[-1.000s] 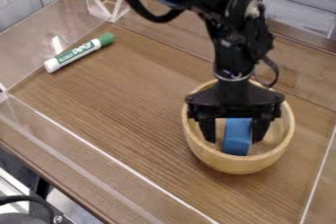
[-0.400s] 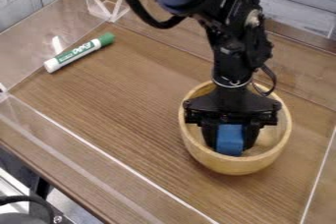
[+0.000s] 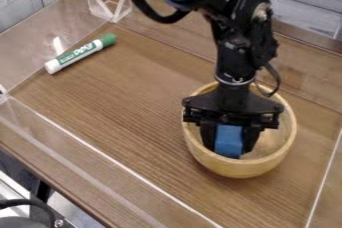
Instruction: Remove the blue block from inside the brown bowl and put it on the table
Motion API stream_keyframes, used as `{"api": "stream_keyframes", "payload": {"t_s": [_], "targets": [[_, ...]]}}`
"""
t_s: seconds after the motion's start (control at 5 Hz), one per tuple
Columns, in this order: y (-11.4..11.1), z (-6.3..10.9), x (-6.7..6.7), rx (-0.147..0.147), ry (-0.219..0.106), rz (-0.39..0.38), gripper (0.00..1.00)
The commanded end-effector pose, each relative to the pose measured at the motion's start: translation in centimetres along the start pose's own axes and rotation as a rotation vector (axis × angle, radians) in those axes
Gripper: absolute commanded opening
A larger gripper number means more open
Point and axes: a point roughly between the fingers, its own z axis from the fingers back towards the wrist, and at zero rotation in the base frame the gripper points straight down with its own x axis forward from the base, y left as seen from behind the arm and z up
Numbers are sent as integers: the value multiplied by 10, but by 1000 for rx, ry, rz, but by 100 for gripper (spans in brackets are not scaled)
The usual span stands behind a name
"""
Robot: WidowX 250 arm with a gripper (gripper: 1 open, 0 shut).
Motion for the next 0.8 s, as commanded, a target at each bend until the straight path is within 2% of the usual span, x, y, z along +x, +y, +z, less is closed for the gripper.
{"api": "stream_keyframes", "payload": {"t_s": [0.0,0.6], "targets": [[-10,24,9,-40,-57,-32,0],[-6,45,9,-23,-37,-67,0]]}}
